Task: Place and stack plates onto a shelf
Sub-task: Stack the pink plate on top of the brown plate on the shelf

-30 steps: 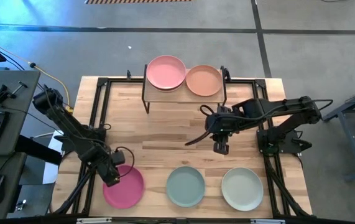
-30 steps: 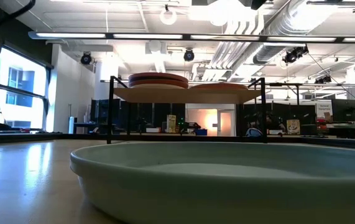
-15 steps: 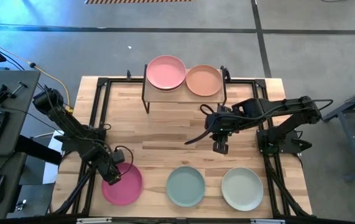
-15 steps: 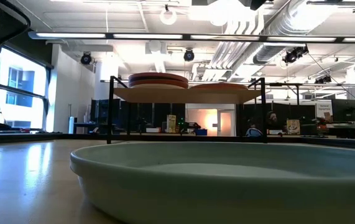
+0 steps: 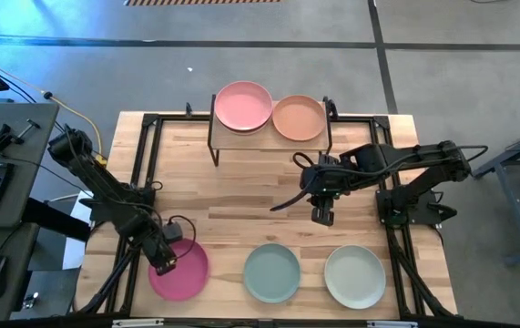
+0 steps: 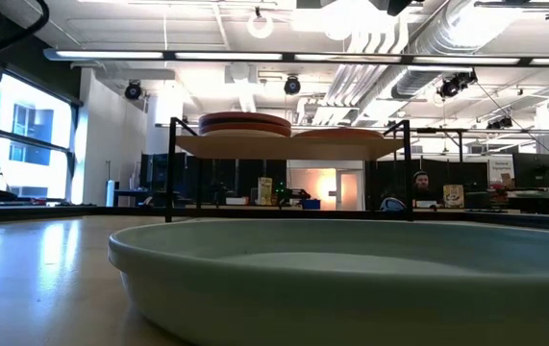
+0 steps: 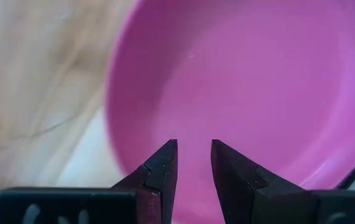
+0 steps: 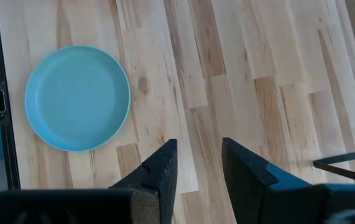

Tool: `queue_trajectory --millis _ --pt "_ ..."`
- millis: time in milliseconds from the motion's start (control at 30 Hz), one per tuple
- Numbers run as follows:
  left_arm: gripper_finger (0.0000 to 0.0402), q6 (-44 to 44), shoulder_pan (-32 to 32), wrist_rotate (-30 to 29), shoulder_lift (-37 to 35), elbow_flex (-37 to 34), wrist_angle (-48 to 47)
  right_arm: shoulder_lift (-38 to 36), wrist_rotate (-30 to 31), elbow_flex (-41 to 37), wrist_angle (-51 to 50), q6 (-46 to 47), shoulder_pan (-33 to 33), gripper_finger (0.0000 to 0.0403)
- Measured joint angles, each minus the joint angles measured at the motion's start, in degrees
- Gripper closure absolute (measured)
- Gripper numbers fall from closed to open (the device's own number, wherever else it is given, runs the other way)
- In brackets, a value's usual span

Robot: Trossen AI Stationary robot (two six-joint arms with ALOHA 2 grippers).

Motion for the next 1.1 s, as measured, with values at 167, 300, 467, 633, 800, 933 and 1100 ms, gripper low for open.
queue_trajectory --millis 167,300,467,633,800,933,1100 --pt "0.0314 -0.5 0.0 -0.4 0.0 0.7 -8.0 0.0 0.5 0.0 0.0 0.0 0.0 0.0297" --pt "0.0314 -1.4 0.0 -0.5 0.0 0.7 -9.8 0.0 1.2 0.0 0.0 0.0 0.0 0.0297" --pt "0.0314 -1.0 0.0 -1.1 0.0 0.7 -8.1 0.0 1.2 0.0 0.0 0.0 0.0 0.0297" --pt "0.0314 -0.5 0.0 -2.6 0.1 0.4 -8.2 0.0 1.2 0.0 0.0 0.0 0.0 0.0297" --pt "0.0314 -2.9 0.0 -2.7 0.2 -2.3 -5.8 0.0 1.2 0.0 0.0 -0.2 0.0 0.0297" --pt "0.0314 -3.8 0.0 -1.6 0.2 -4.8 -2.2 0.0 1.2 0.0 0.0 0.0 0.0 0.0297" --pt "0.0314 -4.9 0.0 -1.3 0.2 -7.1 2.4 0.0 1.2 0.0 0.0 0.0 0.0 0.0297"
